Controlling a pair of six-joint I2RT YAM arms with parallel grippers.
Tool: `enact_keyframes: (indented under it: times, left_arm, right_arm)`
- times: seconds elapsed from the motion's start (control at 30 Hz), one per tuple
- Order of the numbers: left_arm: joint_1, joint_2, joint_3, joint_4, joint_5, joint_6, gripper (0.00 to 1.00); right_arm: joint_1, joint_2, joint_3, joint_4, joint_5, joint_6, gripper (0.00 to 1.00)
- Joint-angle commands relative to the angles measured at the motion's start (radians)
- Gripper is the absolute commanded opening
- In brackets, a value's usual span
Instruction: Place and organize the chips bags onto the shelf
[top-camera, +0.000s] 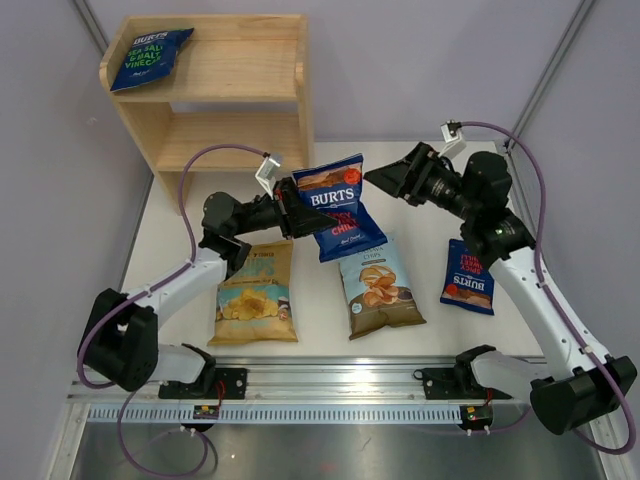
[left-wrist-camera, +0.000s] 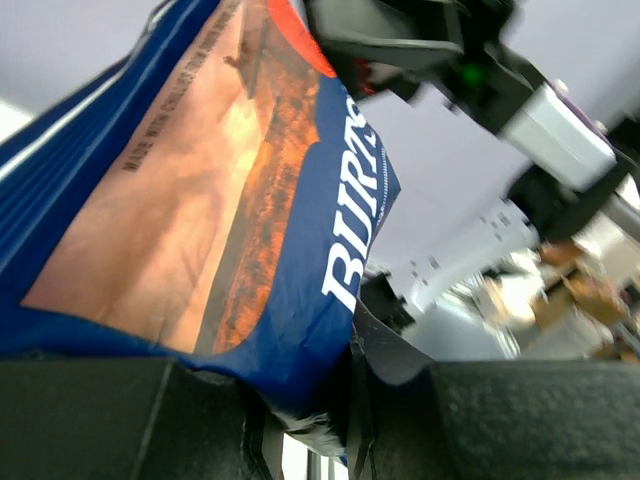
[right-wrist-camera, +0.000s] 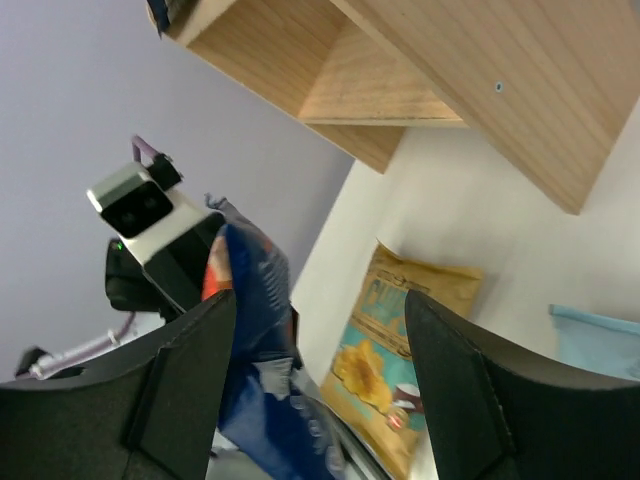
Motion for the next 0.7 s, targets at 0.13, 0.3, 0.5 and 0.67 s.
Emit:
enact_keyframes:
  times: [0.13, 0.3, 0.5, 0.67]
  left_arm:
    - [-0.023, 0.079, 0.114, 0.331, 0.28, -0.172, 0.25]
    - [-0.062, 0.099, 0.191, 0.143, 0.311, -0.057, 0.27]
    - [-0.073, 0.076, 0.217, -0.097, 0.296, 0.109, 0.27]
    - [-0.073, 0.084, 0.233, -0.156, 0.277, 0.126, 0.24]
  right_arm:
    - [-0.06, -0.045, 0.101, -0.211, -0.413, -0.248, 0.78]
    - [-0.058, -0.037, 0.07, -0.111, -0.564, -0.176, 0.78]
    - [-0.063, -0.063, 0.055, -0.022, -0.601, -0.139, 0.78]
    - [-0.095, -0.136, 0.055, -0.072, -0.46, -0.165, 0.83]
